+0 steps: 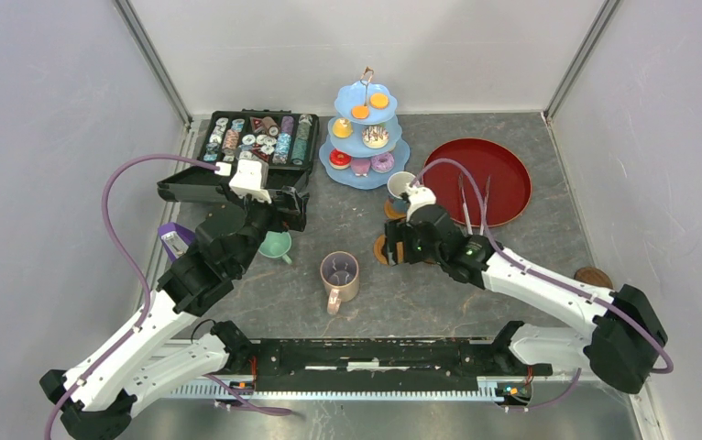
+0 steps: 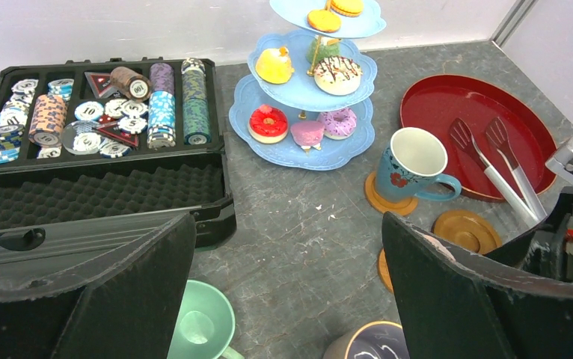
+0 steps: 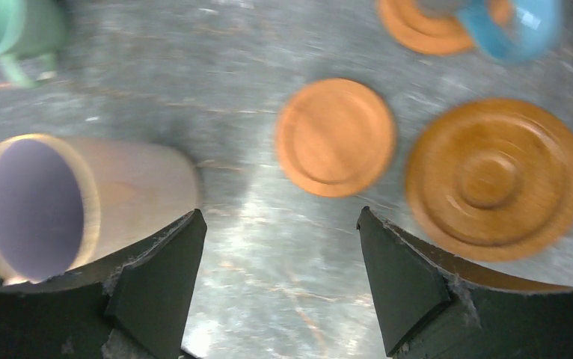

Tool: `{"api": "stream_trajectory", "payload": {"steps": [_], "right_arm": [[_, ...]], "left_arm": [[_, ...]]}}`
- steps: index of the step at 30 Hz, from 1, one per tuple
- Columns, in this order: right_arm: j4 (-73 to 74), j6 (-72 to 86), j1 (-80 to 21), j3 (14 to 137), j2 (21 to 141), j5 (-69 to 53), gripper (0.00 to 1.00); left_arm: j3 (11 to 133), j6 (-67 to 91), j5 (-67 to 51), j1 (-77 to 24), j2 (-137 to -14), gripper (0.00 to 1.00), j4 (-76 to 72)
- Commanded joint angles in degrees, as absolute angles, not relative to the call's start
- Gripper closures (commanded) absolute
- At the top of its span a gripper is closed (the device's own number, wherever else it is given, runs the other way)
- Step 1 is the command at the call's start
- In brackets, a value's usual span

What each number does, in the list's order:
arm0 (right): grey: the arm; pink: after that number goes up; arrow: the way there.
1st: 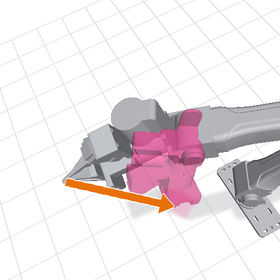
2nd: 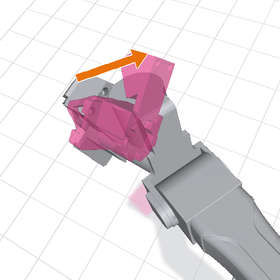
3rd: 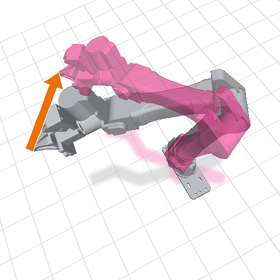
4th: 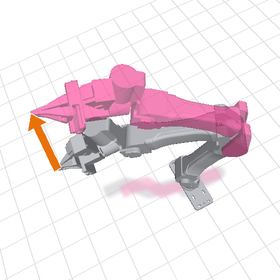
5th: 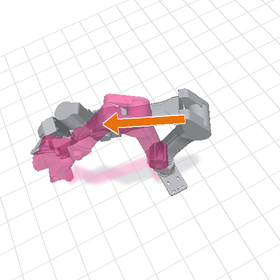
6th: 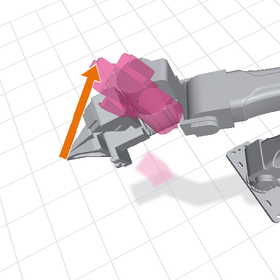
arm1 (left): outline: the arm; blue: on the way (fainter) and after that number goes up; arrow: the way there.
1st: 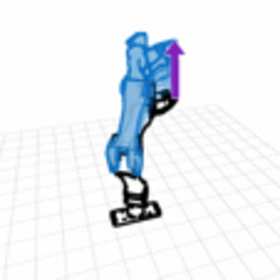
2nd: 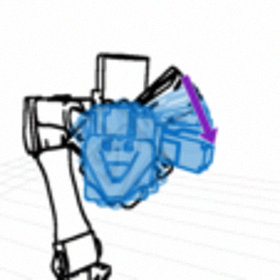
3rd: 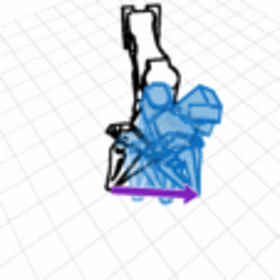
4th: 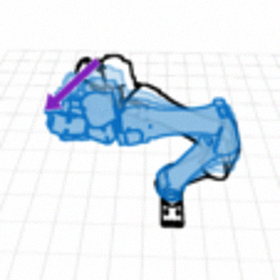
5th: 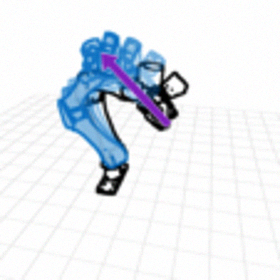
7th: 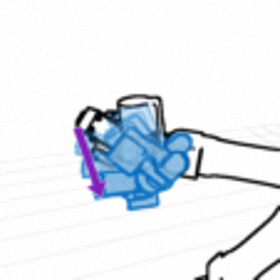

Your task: Serve the afternoon tea

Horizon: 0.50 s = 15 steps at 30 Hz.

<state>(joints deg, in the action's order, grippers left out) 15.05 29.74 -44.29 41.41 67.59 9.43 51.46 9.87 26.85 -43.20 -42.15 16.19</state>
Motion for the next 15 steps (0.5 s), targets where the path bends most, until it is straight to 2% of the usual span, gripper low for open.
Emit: {"api": "stream_trajectory", "payload": {"steps": [1, 9, 15], "right_arm": [[16.4, 29.7, -51.3, 49.6, 69.6, 10.2, 0.17], [23.9, 30.7, -61.0, 61.0, 80.7, 18.0, 0.17], [34.2, 33.6, -66.5, 70.7, 90.9, 29.0, 0.23]], "left_arm": [[52.7, 10.4, 27.3, -43.1, -42.1, 0.0, 15.1], [52.6, 10.4, 27.5, -43.1, -42.0, 0.0, 15.1], [52.6, 10.3, 27.6, -43.1, -42.1, 0.0, 15.1]]}}
